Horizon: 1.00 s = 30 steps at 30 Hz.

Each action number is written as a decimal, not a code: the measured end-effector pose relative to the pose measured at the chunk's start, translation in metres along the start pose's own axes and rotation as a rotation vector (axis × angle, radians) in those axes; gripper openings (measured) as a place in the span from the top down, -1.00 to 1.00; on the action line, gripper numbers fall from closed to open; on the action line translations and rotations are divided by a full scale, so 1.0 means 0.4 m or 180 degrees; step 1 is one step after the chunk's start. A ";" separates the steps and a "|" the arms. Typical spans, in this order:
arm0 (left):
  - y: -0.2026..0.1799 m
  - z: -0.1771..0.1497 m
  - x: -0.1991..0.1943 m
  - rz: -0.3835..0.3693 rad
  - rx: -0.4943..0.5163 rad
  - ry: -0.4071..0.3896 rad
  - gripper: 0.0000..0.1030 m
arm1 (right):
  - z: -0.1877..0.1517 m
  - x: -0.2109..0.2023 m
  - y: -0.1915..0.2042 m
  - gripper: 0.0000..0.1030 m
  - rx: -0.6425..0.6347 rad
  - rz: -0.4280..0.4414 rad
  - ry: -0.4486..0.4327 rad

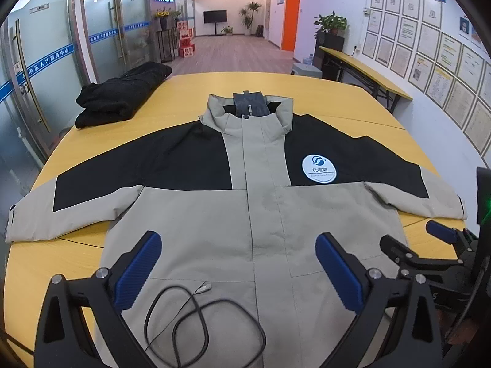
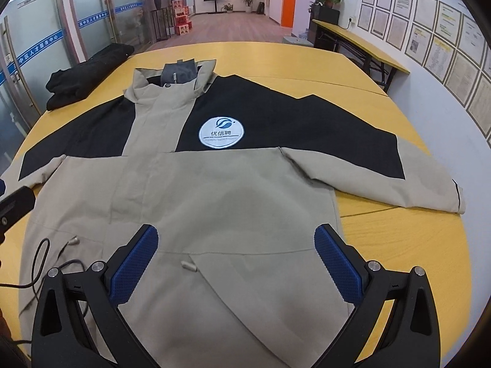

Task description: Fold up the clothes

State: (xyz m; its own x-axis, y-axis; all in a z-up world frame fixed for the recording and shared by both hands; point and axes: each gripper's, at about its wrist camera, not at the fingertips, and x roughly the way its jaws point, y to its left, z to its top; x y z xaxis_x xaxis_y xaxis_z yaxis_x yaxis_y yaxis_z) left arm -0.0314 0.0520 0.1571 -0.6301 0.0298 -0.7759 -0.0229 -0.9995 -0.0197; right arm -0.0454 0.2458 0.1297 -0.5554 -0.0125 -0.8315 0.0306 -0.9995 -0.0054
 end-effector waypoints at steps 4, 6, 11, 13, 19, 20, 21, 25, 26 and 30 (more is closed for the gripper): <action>0.003 0.050 -0.036 -0.0011 -0.0027 0.0090 -0.99 | 0.051 -0.017 -0.002 -0.99 -0.0120 0.0054 0.0162; 0.005 0.074 -0.054 -0.0017 -0.0041 0.0135 -0.99 | 0.075 -0.041 -0.001 -0.99 -0.0163 0.0086 0.0188; -0.005 0.123 -0.066 -0.0130 0.0024 0.0171 -0.99 | 0.103 -0.103 -0.002 -0.99 -0.0166 0.0168 0.0017; -0.020 0.137 -0.052 -0.0237 0.0063 0.0098 -0.99 | 0.102 -0.121 -0.024 -0.99 -0.0077 0.0149 -0.0163; -0.130 0.154 0.081 -0.0619 0.0345 -0.0057 -0.99 | 0.069 -0.122 -0.193 -0.99 0.0481 0.0026 -0.0702; -0.153 0.156 0.109 -0.0681 0.0387 -0.0079 -0.99 | 0.064 -0.116 -0.224 -0.99 0.0527 -0.0032 -0.0748; -0.182 0.157 0.142 -0.0750 0.0421 -0.0099 -0.99 | 0.059 -0.106 -0.256 -0.99 0.0512 -0.0102 -0.0774; -0.306 0.169 0.265 -0.1032 0.0546 -0.0161 -0.97 | 0.025 -0.051 -0.403 -0.99 0.0456 -0.0381 -0.0755; -0.340 0.172 0.292 -0.1081 0.0609 -0.0175 -0.96 | 0.013 -0.038 -0.445 -0.99 0.0497 -0.0427 -0.0760; -0.492 0.183 0.398 -0.1284 0.0959 -0.0244 -0.96 | -0.045 0.012 -0.644 -0.96 0.0770 -0.0723 -0.0694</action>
